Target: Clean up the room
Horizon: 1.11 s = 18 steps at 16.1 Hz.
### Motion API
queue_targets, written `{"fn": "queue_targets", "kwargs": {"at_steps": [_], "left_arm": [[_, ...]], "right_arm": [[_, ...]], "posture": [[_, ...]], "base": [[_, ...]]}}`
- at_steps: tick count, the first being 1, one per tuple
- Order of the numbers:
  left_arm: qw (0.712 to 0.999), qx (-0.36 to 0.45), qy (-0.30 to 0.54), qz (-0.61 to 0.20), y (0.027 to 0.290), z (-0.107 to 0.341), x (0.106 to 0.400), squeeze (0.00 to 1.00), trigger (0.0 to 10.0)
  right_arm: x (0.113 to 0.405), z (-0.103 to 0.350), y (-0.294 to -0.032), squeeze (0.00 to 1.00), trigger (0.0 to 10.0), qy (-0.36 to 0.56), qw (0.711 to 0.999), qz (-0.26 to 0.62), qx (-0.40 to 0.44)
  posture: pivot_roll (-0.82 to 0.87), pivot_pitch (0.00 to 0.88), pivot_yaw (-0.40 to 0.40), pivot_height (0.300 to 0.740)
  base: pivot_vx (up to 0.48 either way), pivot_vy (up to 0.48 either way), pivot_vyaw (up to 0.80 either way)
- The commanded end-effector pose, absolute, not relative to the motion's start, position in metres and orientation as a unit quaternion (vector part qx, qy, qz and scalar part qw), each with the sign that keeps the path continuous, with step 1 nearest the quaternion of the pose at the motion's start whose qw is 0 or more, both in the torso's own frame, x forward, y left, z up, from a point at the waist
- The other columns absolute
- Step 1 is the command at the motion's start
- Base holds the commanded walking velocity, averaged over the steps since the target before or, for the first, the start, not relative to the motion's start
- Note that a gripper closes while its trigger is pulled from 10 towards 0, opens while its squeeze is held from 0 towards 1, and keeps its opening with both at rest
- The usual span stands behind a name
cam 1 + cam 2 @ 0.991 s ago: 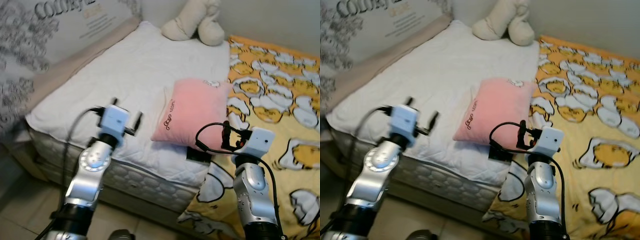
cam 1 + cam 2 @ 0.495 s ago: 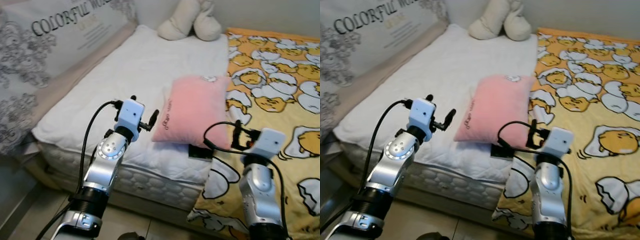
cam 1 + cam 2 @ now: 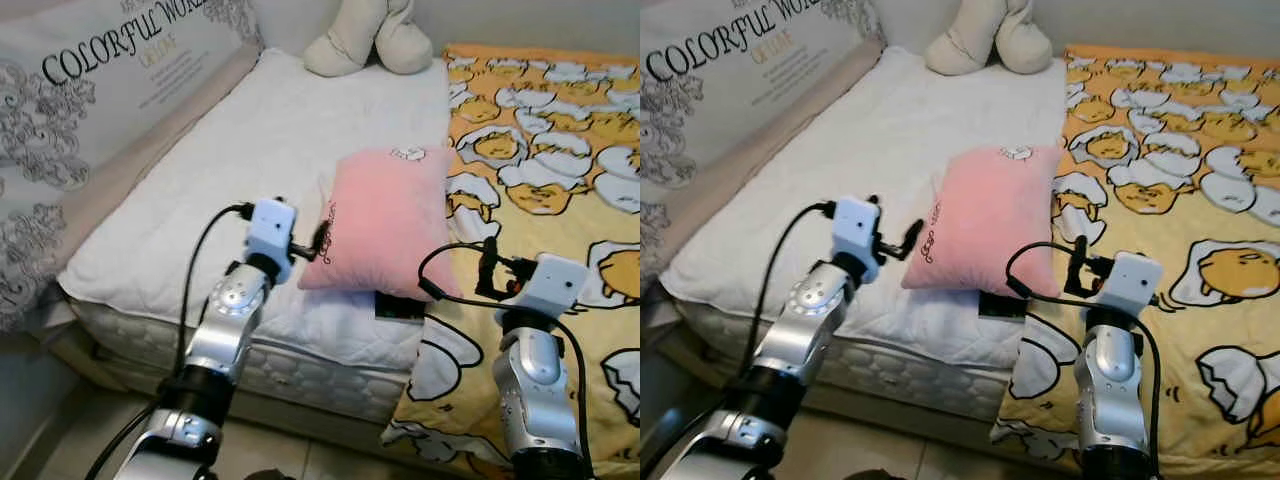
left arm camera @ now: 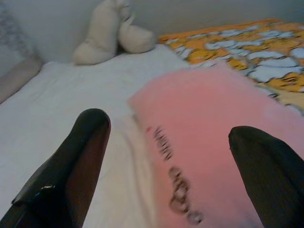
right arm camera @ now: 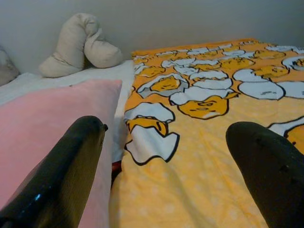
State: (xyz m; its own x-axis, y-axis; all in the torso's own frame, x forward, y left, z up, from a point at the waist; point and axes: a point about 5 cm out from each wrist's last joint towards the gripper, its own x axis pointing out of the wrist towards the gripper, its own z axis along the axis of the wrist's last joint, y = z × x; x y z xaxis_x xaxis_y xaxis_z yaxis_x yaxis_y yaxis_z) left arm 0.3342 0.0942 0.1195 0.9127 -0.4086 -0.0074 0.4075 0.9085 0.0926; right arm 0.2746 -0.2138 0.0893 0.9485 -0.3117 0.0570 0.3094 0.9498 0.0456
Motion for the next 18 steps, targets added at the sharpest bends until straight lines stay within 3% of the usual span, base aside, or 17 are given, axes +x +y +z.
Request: {"fn": "queue_targets", "kwargs": {"at_steps": [1,5,7,9,11,14,18], "left_arm": [[0.974,0.056,-0.016,-0.221,0.091,0.124,0.336,0.0,10.0],[0.971,0.051,-0.014,-0.233,0.082,0.12,0.338,0.0,10.0],[0.976,0.044,-0.02,-0.211,0.08,0.123,0.341,0.0,10.0],[0.985,-0.095,0.03,-0.139,0.088,0.115,0.347,0.0,10.0],[0.986,-0.125,0.045,-0.098,0.095,0.111,0.35,0.0,10.0],[0.993,-0.048,0.012,-0.112,0.094,0.114,0.344,0.0,10.0],[0.989,-0.026,-0.01,-0.149,0.084,0.119,0.341,0.0,10.0]], "right_arm": [[0.276,0.095,-0.212,0.0,10.0,-0.039,0.987,-0.156,0.014],[0.278,0.094,-0.209,0.0,10.0,-0.034,0.989,-0.142,-0.002],[0.281,0.099,-0.207,0.0,10.0,-0.038,0.991,-0.126,-0.018],[0.288,0.108,-0.208,0.0,10.0,-0.045,0.992,-0.102,-0.051],[0.294,0.115,-0.212,0.0,10.0,-0.039,0.994,-0.079,-0.067],[0.296,0.112,-0.217,0.0,10.0,-0.022,0.996,-0.057,-0.067],[0.296,0.104,-0.209,0.0,10.0,-0.009,0.997,-0.048,-0.057]], "posture": [[-0.12,0.0,0.119,0.74],[-0.13,0.0,0.109,0.74],[-0.14,0.0,0.101,0.74],[-0.15,0.0,0.084,0.74],[-0.14,0.0,0.053,0.74],[-0.12,0.0,0.014,0.74],[-0.11,0.0,0.017,0.74]], "base": [[0.465,0.0,0.0],[0.438,0.0,0.0],[0.0,0.0,0.0],[0.0,0.0,0.0],[0.0,0.0,0.0],[0.0,0.0,0.0],[0.0,0.0,0.0]]}}
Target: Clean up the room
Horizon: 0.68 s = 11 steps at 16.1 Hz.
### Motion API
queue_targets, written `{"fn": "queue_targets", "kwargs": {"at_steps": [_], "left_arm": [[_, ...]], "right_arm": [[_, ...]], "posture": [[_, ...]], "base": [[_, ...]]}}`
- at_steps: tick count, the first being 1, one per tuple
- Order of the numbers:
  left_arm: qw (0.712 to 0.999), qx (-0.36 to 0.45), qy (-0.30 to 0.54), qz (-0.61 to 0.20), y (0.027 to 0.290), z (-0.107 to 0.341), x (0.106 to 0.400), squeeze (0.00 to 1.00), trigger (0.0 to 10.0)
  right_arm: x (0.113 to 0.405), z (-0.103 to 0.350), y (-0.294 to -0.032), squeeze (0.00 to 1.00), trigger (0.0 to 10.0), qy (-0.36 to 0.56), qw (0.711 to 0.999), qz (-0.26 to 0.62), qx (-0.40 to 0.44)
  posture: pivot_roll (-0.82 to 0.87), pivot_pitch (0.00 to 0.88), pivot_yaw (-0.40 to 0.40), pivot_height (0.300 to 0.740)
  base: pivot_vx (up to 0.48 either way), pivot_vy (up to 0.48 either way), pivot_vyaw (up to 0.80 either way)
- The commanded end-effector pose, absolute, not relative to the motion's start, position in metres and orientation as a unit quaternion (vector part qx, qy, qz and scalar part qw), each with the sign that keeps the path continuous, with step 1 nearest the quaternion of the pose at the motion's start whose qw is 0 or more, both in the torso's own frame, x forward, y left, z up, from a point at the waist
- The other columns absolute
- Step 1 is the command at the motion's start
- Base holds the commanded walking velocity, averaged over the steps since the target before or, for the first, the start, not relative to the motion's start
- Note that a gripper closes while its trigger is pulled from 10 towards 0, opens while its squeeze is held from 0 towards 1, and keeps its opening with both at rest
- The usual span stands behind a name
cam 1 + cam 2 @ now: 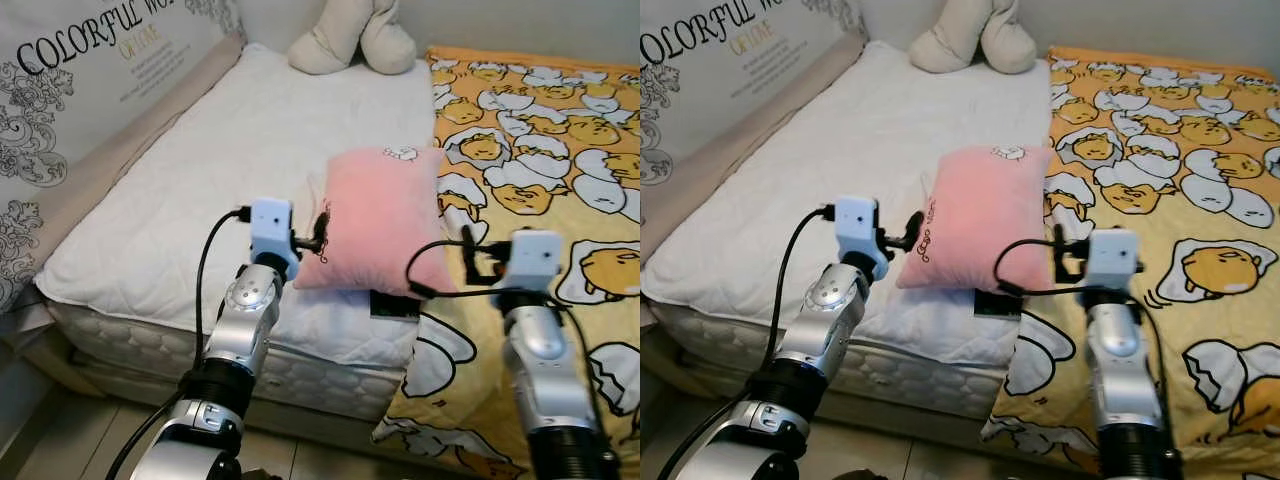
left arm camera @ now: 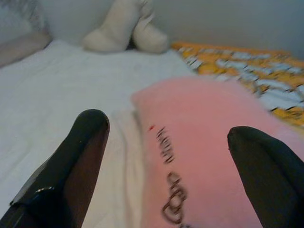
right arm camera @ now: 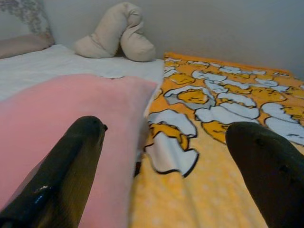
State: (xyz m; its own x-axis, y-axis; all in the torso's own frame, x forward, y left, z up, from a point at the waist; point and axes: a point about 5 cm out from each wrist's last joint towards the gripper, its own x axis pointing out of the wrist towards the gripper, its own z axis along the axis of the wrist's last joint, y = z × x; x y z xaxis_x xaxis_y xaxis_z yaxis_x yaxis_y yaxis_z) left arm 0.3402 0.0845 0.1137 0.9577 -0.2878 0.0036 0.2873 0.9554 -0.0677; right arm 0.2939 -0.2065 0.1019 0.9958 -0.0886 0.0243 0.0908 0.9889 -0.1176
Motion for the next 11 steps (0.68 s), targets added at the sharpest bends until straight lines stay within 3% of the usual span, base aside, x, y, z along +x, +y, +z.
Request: {"fn": "queue_targets", "kwargs": {"at_steps": [1,10,11], "left_arm": [[0.987,-0.033,-0.01,-0.155,0.083,0.119,0.341,0.0,10.0],[0.983,-0.044,-0.027,-0.175,0.07,0.13,0.346,0.0,10.0],[0.983,-0.048,-0.027,-0.177,0.067,0.133,0.348,0.0,10.0]], "right_arm": [[0.297,0.102,-0.202,0.0,10.0,-0.006,0.998,-0.037,-0.054],[0.305,0.112,-0.213,0.0,10.0,-0.019,0.996,-0.059,-0.057],[0.307,0.115,-0.215,0.0,10.0,-0.022,0.996,-0.063,-0.053]], "posture": [[-0.11,0.0,0.022,0.74],[-0.15,0.0,0.058,0.74],[-0.15,0.0,0.058,0.74]], "base": [[0.48,0.0,0.0],[0.48,0.0,0.0],[0.0,0.0,0.0]]}}
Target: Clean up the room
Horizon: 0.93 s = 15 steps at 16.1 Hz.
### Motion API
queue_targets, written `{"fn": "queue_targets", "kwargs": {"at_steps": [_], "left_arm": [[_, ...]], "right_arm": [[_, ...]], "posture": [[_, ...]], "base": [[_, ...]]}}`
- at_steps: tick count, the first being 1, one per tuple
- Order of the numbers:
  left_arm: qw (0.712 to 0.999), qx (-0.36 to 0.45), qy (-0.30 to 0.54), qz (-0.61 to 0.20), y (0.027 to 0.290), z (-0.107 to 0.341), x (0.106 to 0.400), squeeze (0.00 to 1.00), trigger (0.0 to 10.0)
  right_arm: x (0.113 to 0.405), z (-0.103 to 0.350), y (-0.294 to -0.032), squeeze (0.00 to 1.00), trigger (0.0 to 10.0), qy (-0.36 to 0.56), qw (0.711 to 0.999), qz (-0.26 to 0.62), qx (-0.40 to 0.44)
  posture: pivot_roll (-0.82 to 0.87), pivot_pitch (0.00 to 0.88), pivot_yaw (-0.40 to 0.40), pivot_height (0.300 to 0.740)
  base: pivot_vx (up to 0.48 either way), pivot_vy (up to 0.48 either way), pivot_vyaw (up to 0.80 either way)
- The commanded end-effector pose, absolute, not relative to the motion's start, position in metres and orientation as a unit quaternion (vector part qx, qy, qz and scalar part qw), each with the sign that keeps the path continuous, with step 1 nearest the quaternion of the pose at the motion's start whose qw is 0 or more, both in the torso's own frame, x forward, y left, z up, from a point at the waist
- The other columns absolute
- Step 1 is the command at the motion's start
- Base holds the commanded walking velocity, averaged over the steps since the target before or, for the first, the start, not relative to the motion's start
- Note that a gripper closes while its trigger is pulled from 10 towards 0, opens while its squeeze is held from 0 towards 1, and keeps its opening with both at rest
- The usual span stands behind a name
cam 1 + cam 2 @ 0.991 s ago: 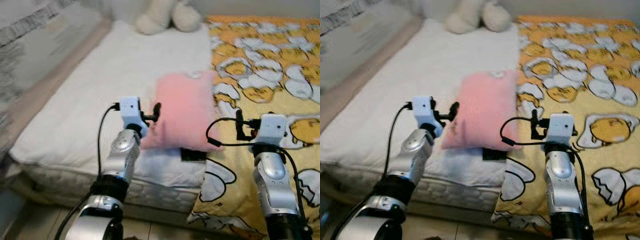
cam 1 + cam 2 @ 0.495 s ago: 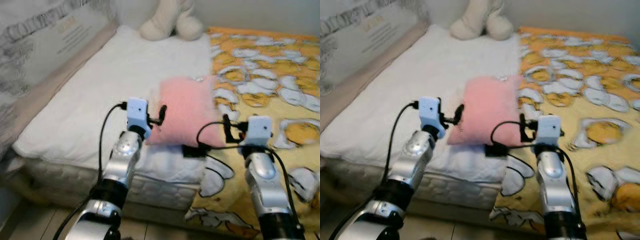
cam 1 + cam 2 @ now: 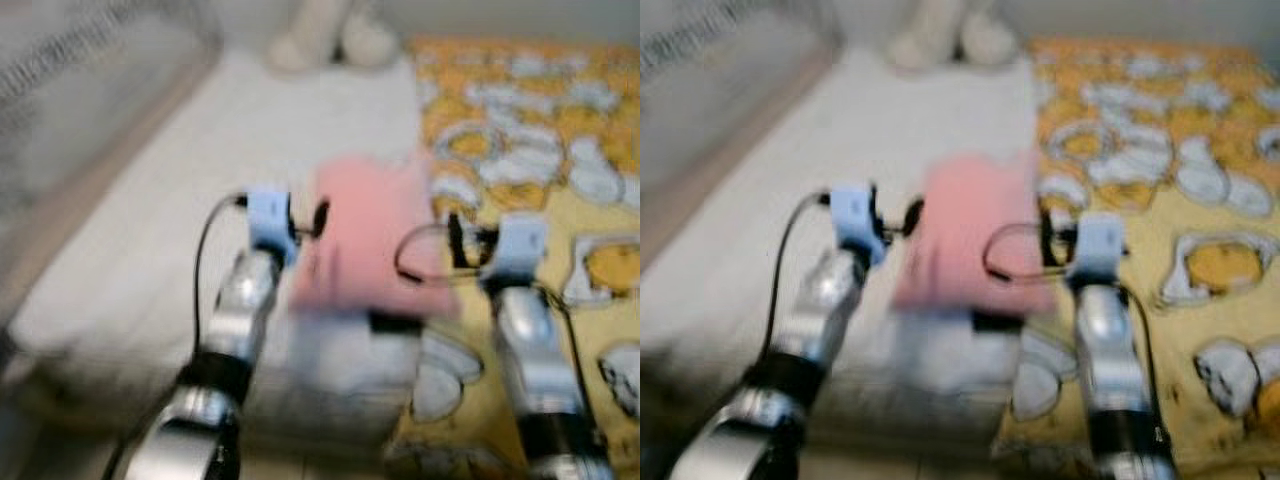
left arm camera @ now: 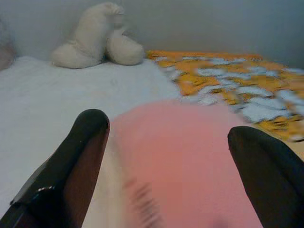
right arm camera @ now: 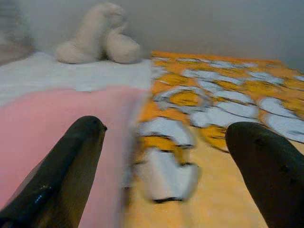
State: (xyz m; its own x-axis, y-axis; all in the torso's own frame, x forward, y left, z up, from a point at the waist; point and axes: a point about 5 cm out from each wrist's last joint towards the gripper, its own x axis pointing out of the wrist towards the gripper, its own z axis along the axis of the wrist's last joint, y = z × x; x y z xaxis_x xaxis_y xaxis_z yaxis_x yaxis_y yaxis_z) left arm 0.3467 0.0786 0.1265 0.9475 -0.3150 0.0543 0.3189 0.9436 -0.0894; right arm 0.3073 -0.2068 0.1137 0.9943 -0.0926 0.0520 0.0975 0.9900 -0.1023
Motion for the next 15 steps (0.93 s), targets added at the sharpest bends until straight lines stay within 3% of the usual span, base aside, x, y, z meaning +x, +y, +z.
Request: {"fn": "queue_targets", "kwargs": {"at_steps": [1,7,11,15], "left_arm": [[0.982,-0.054,-0.022,-0.177,0.066,0.136,0.351,0.0,10.0],[0.981,-0.093,0.064,-0.16,0.081,0.145,0.388,0.0,10.0],[0.968,-0.148,0.136,-0.153,0.078,0.127,0.386,0.0,10.0],[0.963,-0.187,0.145,-0.128,0.082,0.122,0.386,0.0,10.0]], "right_arm": [[0.31,0.118,-0.219,0.0,10.0,-0.024,0.996,-0.069,-0.045],[0.344,0.136,-0.246,0.0,10.0,0.005,0.995,-0.095,0.016],[0.346,0.115,-0.262,0.0,10.0,0.063,0.989,-0.119,0.06],[0.345,0.1,-0.26,0.0,10.0,0.089,0.983,-0.112,0.116]], "posture": [[-0.15,0.0,0.057,0.74],[-0.15,0.0,0.035,0.74],[-0.17,0.0,0.029,0.74],[-0.17,0.058,0.025,0.74]], "base": [[0.0,0.0,0.0],[0.0,0.0,0.0],[0.0,0.0,0.0],[0.0,0.0,0.0]]}}
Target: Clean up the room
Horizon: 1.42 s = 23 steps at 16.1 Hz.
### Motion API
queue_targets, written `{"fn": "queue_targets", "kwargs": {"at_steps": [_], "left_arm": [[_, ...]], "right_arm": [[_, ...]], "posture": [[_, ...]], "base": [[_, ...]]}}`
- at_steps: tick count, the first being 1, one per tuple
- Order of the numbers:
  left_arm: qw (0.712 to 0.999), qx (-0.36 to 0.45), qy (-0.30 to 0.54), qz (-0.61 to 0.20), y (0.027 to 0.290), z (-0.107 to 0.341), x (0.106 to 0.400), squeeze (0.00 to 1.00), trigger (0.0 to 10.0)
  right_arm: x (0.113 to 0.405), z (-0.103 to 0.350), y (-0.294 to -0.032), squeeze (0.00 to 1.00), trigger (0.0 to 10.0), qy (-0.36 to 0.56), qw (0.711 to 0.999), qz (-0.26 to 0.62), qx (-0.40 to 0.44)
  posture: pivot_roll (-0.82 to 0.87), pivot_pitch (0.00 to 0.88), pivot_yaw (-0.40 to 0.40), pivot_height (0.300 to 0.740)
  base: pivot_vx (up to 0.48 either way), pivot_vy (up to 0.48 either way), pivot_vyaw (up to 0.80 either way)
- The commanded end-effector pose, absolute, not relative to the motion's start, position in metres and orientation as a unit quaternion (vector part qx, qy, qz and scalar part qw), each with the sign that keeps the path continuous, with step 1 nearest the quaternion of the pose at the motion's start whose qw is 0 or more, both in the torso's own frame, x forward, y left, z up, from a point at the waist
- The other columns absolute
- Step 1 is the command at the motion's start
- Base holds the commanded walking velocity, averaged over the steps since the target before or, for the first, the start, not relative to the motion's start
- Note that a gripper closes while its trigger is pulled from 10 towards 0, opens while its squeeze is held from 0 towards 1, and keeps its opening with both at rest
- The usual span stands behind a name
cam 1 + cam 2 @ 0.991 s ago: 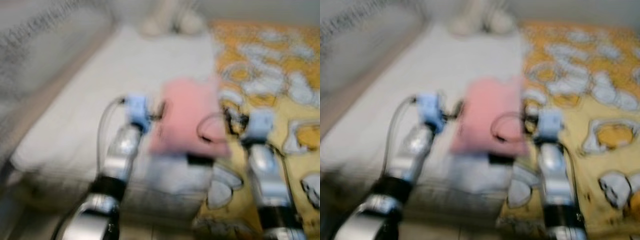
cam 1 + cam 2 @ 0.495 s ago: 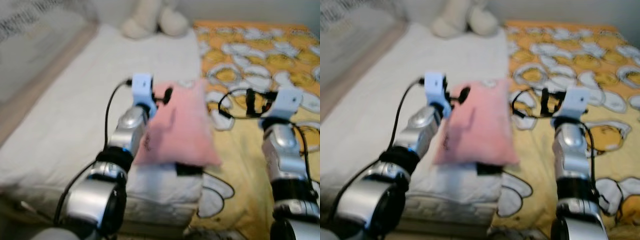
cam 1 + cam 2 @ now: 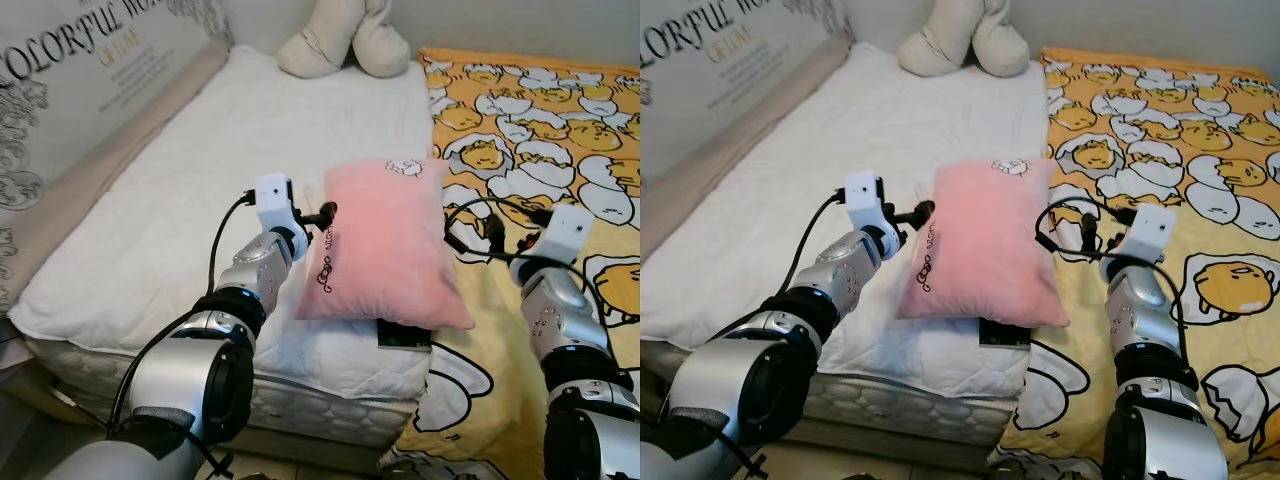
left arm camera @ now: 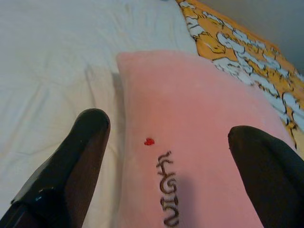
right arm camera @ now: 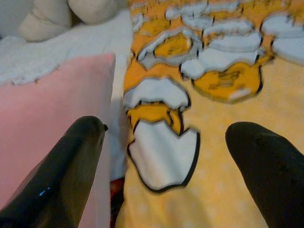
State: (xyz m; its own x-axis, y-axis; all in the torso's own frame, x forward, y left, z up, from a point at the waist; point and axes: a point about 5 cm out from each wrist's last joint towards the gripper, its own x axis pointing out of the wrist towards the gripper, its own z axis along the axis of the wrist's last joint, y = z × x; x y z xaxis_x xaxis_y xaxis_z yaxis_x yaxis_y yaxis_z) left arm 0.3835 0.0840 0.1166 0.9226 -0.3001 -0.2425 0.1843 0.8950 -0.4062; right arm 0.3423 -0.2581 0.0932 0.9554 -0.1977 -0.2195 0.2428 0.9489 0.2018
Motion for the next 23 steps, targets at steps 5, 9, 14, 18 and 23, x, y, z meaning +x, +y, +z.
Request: {"fn": "queue_targets", "kwargs": {"at_steps": [5,9,14,18,23], "left_arm": [[0.943,-0.238,0.188,-0.138,0.06,0.104,0.374,0.0,10.0],[0.929,-0.226,0.252,-0.154,0.036,0.076,0.352,0.0,10.0],[0.903,-0.2,0.312,-0.216,0.009,0.052,0.325,0.0,7.6],[0.896,-0.227,0.304,-0.23,0.003,0.054,0.323,0.0,0.0],[0.888,-0.239,0.311,-0.24,0.001,0.044,0.314,0.0,0.0]], "right_arm": [[0.354,0.079,-0.201,0.0,10.0,0.139,0.972,-0.037,0.187],[0.352,0.064,-0.173,0.0,10.0,0.174,0.957,-0.017,0.232],[0.344,0.052,-0.172,0.0,10.0,0.196,0.941,-0.027,0.274],[0.34,0.047,-0.168,0.0,0.0,0.205,0.943,-0.019,0.261],[0.339,0.049,-0.165,0.0,0.0,0.184,0.944,-0.02,0.272]], "posture": [[-0.19,0.152,-0.002,0.74],[-0.2,0.168,0.0,0.74],[-0.22,0.174,0.005,0.74],[-0.22,0.156,0.002,0.74],[-0.22,0.131,0.009,0.74]], "base": [[0.0,0.0,0.0],[0.0,0.0,0.0],[0.0,0.0,0.0],[0.0,0.0,0.0],[0.0,0.0,0.0]]}}
